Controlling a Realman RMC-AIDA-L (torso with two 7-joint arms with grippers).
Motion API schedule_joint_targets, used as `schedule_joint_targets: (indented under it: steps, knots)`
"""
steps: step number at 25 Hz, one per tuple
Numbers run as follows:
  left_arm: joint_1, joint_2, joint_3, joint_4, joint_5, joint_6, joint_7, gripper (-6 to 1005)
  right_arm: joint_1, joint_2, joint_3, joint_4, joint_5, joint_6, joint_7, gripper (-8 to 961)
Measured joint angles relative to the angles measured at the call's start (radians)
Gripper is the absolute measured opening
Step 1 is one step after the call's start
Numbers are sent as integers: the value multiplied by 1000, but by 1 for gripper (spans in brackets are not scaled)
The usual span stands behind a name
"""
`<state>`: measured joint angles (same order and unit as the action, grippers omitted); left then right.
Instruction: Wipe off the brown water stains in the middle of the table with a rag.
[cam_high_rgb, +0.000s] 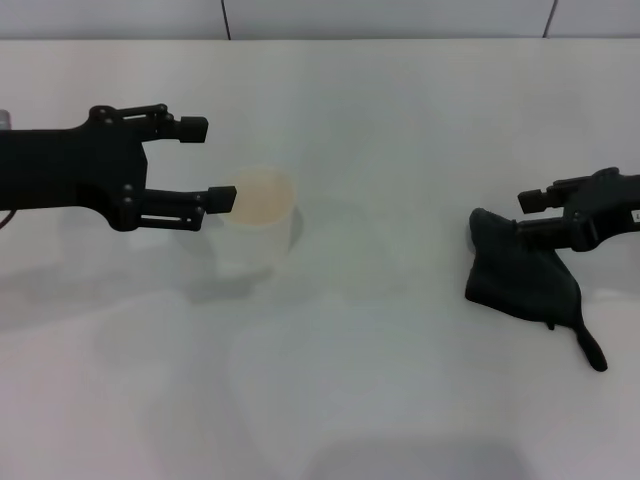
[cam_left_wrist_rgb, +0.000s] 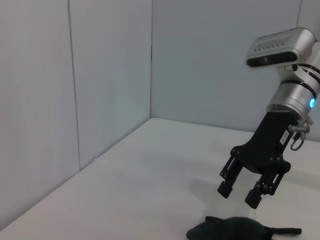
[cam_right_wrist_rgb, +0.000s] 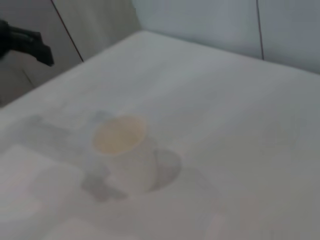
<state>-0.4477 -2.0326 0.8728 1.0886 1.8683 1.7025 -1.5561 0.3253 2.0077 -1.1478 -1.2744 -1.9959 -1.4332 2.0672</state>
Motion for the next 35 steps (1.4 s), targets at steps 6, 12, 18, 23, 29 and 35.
schedule_joint_targets:
  steps: [6,12,18,23,29,35]
  knots:
    - [7,-3,-4,-1,-14,30,21,875,-6,0,68,90,120,-69,-156,606]
    - [40,1,-5,-3,-75,69,34,875,-14,0,70,111,149,-113,-244,600]
    - [77,-3,-3,-4,-99,98,34,875,-15,-1,71,141,147,-121,-286,597]
    - [91,-12,1,-4,-100,116,29,875,-15,-1,68,145,135,-133,-300,594]
    - [95,-15,2,-4,-93,118,27,875,-14,-1,64,145,128,-143,-296,589]
    - [95,-15,2,-4,-86,123,26,875,-12,-1,60,141,108,-151,-291,589]
